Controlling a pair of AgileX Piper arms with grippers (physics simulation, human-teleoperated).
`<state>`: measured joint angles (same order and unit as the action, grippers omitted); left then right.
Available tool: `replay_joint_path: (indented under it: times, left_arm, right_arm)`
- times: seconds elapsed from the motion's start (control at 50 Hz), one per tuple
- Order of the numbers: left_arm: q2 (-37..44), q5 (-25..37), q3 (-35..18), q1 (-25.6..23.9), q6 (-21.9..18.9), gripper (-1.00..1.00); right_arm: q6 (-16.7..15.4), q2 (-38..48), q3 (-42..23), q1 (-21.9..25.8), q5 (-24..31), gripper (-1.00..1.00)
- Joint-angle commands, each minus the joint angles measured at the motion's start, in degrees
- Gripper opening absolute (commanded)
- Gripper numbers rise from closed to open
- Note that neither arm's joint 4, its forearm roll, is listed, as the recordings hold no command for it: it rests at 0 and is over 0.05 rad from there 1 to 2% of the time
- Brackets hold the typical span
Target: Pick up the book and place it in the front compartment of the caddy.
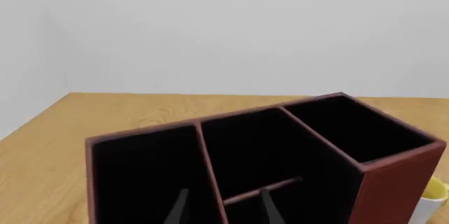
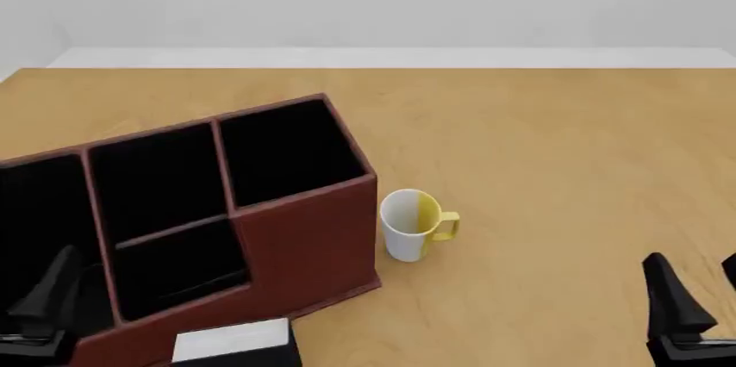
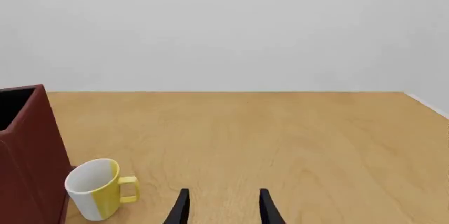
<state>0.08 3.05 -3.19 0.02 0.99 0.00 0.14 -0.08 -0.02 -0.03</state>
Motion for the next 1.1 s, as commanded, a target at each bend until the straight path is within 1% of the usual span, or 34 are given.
replay_joint_path:
  times: [0.02, 0.12, 0.18, 0.2, 0.24, 0.26, 0.32, 0.36, 0.42, 0.48, 0.5, 0.52, 0.54, 0.56, 0.58, 0.6, 0.62, 0.64, 0.66, 0.68, 0.7, 0.74, 0.76, 0.78, 0.8, 0.82, 0.88, 0.9, 0.94, 0.96, 1.0, 1.02, 1.06, 1.1]
  left_arm:
    - [0.2, -3.0, 3.0, -0.7, -1.3, 1.00]
    - [-0.1, -2.5, 2.9, -0.9, -1.6, 1.00]
    - [-0.1, -2.7, 2.4, -0.7, -2.8, 1.00]
    - [0.0, -2.6, 1.5, -0.3, -2.8, 1.00]
    - [0.2, -1.3, -0.7, 0.1, -0.8, 1.00]
    - [0.1, -0.7, -1.2, -0.1, -1.2, 1.00]
    - [2.9, -1.1, -5.2, -3.3, -2.5, 1.00]
    - [5.8, -0.9, -8.9, -5.5, -2.2, 1.00]
    - [8.9, -1.4, -12.3, -9.1, -6.0, 1.00]
    - [12.4, -0.2, -16.4, -11.6, -7.9, 1.00]
    - [15.4, 0.6, -18.0, -13.3, -7.1, 1.00]
    - [16.3, 1.4, -19.8, -15.4, -8.1, 1.00]
    - [16.9, 1.7, -20.8, -14.9, -8.4, 1.00]
    - [20.6, 3.0, -22.9, -14.9, -7.4, 1.00]
    - [21.0, 4.4, -25.1, -16.7, -5.1, 1.00]
    - [22.2, 4.9, -25.8, -16.9, -6.8, 1.00]
    - [23.8, 6.2, -27.5, -18.5, -6.4, 1.00]
    - [25.9, 8.3, -29.6, -21.8, -7.1, 1.00]
    - [25.7, 8.8, -30.0, -22.6, -9.7, 1.00]
    - [28.2, 10.3, -31.8, -23.1, -10.4, 1.00]
    - [29.3, 11.5, -33.8, -23.0, -9.4, 1.00]
    - [31.1, 13.7, -35.6, -25.1, -12.8, 1.00]
    - [32.0, 15.2, -37.1, -25.5, -12.6, 1.00]
    - [33.2, 16.4, -38.0, -26.0, -14.7, 1.00]
    - [33.4, 17.8, -39.5, -27.1, -14.6, 1.00]
    - [33.7, 18.5, -40.3, -27.1, -16.0, 1.00]
    - [35.7, 22.5, -42.3, -29.9, -19.7, 1.00]
    - [36.5, 24.1, -43.5, -30.5, -19.2, 1.00]
    - [38.4, 28.5, -45.0, -34.0, -18.9, 1.00]
    - [38.8, 31.3, -45.2, -36.6, -20.1, 1.00]
    - [39.7, 35.3, -48.4, -37.2, -17.9, 1.00]
    - [39.9, 36.4, -49.1, -36.8, -19.5, 1.00]
    - [40.9, 41.0, -53.4, -37.8, -20.6, 1.00]
    - [42.1, 44.4, -56.7, -38.1, -20.4, 1.00]
  right_arm:
    - [0.0, 0.3, -0.2, 0.0, 0.0, 1.00]
    - [0.0, 0.2, -0.1, 0.0, 0.0, 1.00]
    - [0.0, 0.2, -0.1, 0.0, 0.0, 1.00]
    - [0.0, 0.2, -0.1, 0.0, 0.0, 1.00]
    - [0.0, 0.2, -0.2, 0.0, 0.0, 1.00]
    - [0.0, 0.2, -0.2, 0.0, 0.0, 1.00]
    - [0.0, 0.2, -0.2, 0.0, 0.0, 1.00]
    - [0.0, 0.2, -0.2, 0.0, 0.0, 1.00]
    - [0.0, 0.2, -0.2, 0.0, 0.0, 1.00]
    - [0.0, 0.2, -0.2, 0.0, 0.0, 1.00]
    - [0.0, 0.2, -0.2, 0.0, 0.0, 1.00]
    - [0.0, 0.1, -0.2, 0.0, 0.1, 1.00]
    - [0.0, 0.1, -0.2, 0.0, 0.1, 1.00]
    - [0.0, 0.1, -0.2, 0.0, 0.1, 1.00]
    - [0.0, 0.1, -0.2, 0.0, 0.1, 1.00]
    - [0.0, 0.1, -0.2, 0.0, 0.1, 1.00]
    - [0.0, 0.1, -0.2, 0.0, 0.1, 1.00]
    - [0.0, 0.1, -0.2, 0.0, 0.1, 1.00]
    - [0.0, 0.1, -0.2, 0.0, 0.1, 1.00]
    - [0.0, 0.1, -0.2, 0.0, 0.1, 1.00]
    - [0.0, 0.1, -0.2, 0.0, 0.1, 1.00]
    - [0.0, 0.1, -0.2, 0.0, 0.1, 1.00]
    - [0.0, 0.1, -0.2, 0.0, 0.1, 1.00]
    - [0.0, 0.1, -0.2, 0.0, 0.1, 1.00]
    - [0.0, 0.1, -0.2, 0.0, 0.1, 1.00]
    - [0.0, 0.1, -0.2, 0.0, 0.1, 1.00]
    - [0.0, 0.2, -0.2, 0.0, 0.1, 1.00]
    - [0.0, 0.2, -0.2, 0.0, 0.1, 1.00]
    - [0.0, 0.2, -0.2, 0.0, 0.1, 1.00]
    - [0.0, 0.2, -0.2, 0.0, 0.1, 1.00]
    - [0.0, 0.2, -0.2, 0.0, 0.0, 1.00]
    - [0.0, 0.2, -0.2, 0.0, 0.0, 1.00]
    - [0.0, 0.2, -0.2, 0.0, 0.0, 1.00]
    - [0.0, 0.2, -0.2, 0.0, 0.0, 1.00]
